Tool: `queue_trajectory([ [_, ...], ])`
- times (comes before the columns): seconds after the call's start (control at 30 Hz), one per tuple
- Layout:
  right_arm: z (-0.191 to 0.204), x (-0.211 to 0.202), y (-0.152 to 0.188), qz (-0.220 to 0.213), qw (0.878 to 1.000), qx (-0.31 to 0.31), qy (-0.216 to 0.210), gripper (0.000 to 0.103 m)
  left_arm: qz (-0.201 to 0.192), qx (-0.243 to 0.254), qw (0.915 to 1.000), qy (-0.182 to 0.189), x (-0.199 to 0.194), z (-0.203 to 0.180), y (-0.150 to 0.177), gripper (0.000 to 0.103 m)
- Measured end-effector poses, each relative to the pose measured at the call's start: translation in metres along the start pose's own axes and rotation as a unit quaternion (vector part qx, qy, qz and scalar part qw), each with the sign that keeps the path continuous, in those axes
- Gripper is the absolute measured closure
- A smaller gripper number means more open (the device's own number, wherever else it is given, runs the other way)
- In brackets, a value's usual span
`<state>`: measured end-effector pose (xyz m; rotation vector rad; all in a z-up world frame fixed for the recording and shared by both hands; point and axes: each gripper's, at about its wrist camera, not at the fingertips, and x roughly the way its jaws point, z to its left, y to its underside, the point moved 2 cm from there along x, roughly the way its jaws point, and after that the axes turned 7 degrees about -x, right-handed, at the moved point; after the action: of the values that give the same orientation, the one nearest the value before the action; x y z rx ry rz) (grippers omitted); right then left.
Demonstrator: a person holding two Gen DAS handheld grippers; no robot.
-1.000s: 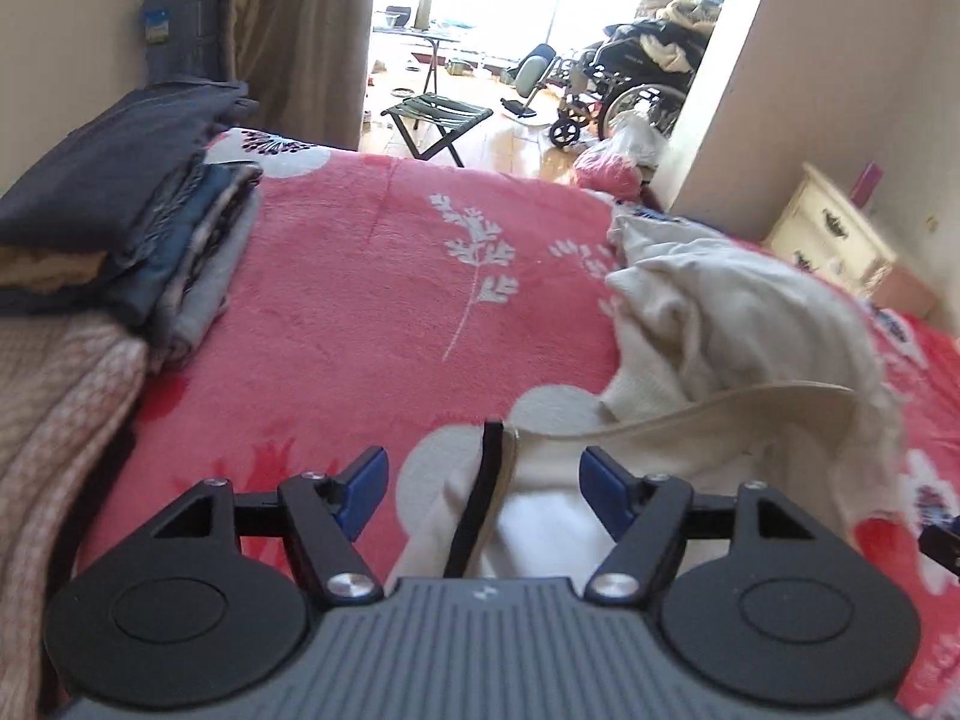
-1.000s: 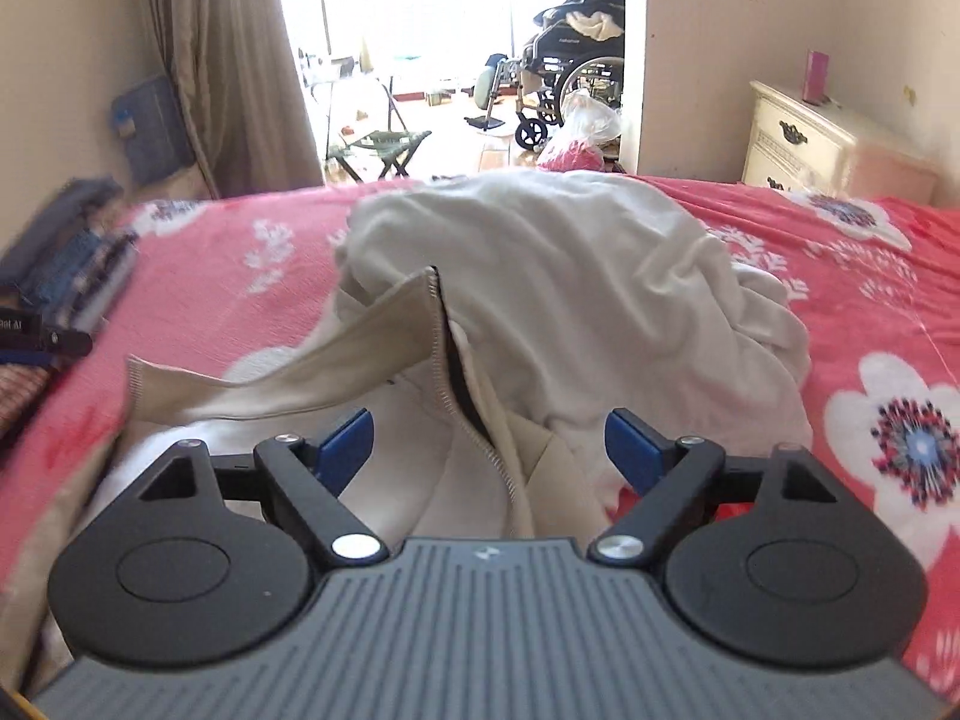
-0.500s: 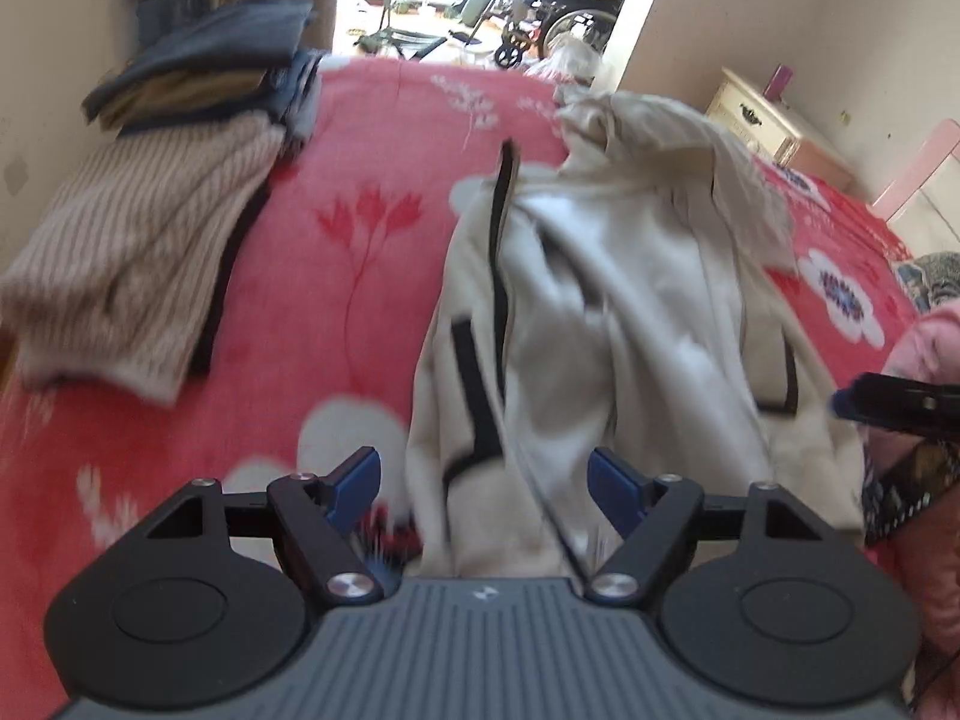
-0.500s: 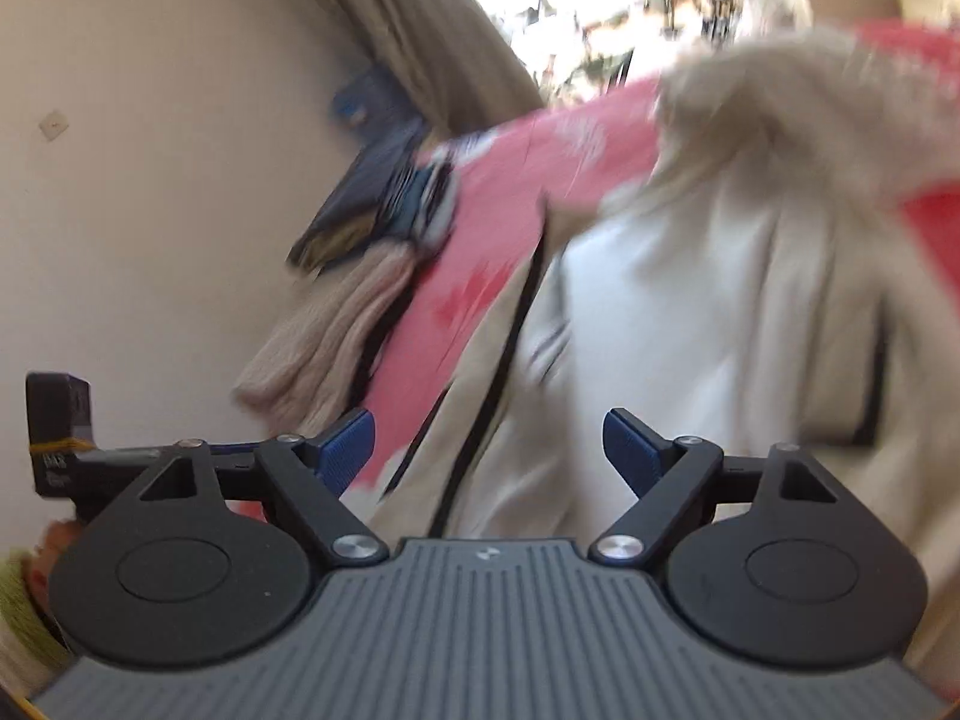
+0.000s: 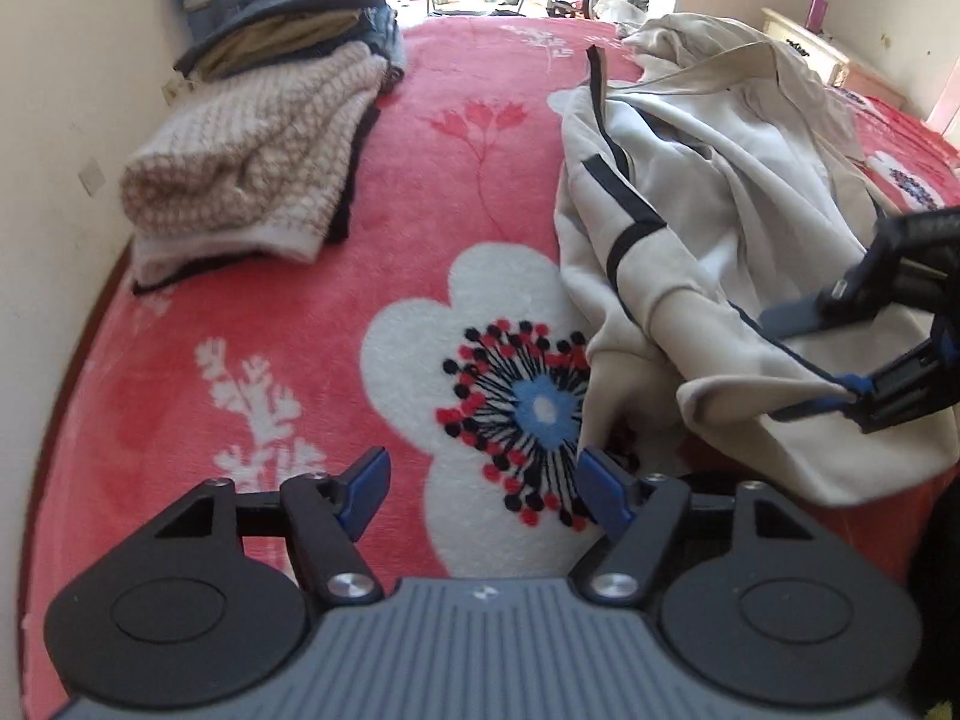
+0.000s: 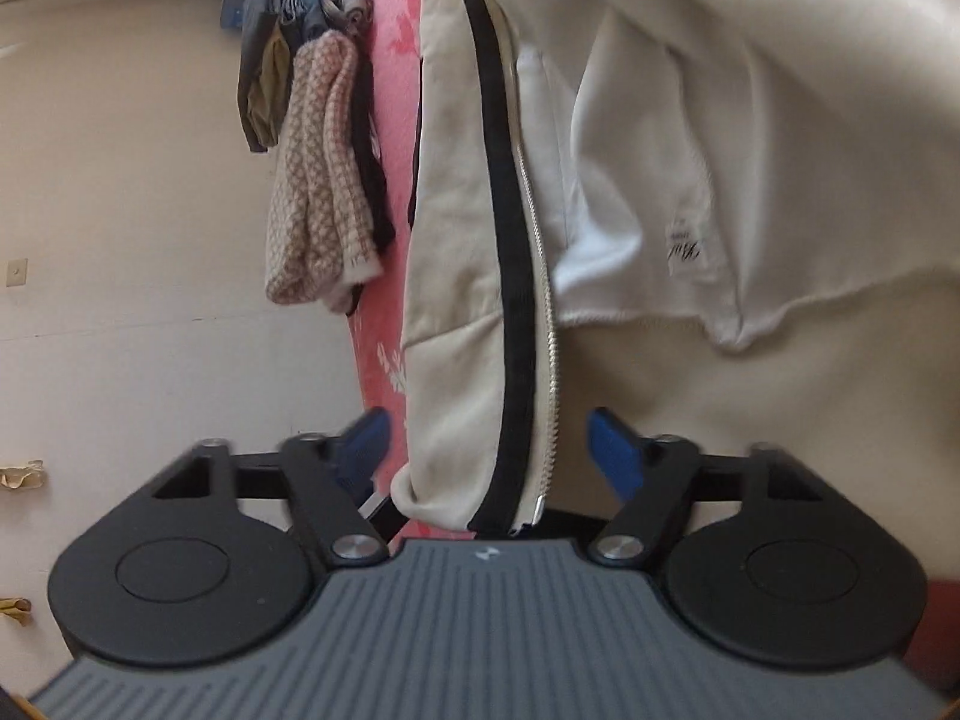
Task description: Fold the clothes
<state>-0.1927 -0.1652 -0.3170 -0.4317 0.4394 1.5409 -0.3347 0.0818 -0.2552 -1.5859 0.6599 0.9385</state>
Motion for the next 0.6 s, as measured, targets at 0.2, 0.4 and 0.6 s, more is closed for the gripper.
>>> queue_trajectory([
  [0.2,0.015,-0.008,-0.004,-0.043,0.998,-0.036,-0.008,0.094,-0.009,0.043,0.9988,0.022,0.03,-0.019,0.008,0.035],
  [0.4,0.01,-0.057,-0.006,-0.118,0.992,-0.043,0.011,0.098,-0.032,0.1,0.9939,0.035,0.055,-0.042,0.007,0.035],
  [0.6,-0.016,-0.087,0.0,-0.165,0.986,-0.012,0.017,0.098,-0.033,0.107,0.9926,0.047,0.078,-0.054,-0.002,0.096],
])
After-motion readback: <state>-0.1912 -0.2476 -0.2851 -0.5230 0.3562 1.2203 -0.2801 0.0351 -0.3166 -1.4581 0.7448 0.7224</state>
